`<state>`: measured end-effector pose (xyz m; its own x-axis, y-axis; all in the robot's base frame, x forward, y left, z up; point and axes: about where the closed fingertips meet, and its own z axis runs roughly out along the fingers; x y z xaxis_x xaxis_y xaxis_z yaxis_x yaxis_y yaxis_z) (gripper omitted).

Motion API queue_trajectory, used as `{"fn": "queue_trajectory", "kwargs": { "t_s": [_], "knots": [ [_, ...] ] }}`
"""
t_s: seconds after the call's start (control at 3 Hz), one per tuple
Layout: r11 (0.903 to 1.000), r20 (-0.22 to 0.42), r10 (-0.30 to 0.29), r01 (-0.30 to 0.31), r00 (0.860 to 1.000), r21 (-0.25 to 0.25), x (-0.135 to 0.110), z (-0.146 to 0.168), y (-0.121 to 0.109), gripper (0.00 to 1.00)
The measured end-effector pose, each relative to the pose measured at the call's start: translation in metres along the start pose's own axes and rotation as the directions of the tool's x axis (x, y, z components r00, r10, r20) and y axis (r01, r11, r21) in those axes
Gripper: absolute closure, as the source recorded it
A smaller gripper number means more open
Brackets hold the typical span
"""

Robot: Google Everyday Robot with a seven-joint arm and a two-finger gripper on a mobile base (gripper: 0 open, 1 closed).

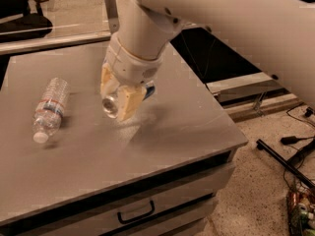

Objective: Move redbull can near water bottle

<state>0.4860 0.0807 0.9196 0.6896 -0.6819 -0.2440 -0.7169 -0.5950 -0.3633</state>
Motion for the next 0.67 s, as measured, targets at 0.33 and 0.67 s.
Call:
{"fn": "queue_trajectory", "kwargs": {
  "t_s": [0.33,0.67],
  "knots": [
    [0.9952,0.031,-0.098,0.098,0.995,0.004,-0.042,0.012,-0.030,0.70],
    [0.9900,0.042,-0.141,0.141,0.989,0.001,-0.061,0.021,-0.044,0.70]
  ]
}}
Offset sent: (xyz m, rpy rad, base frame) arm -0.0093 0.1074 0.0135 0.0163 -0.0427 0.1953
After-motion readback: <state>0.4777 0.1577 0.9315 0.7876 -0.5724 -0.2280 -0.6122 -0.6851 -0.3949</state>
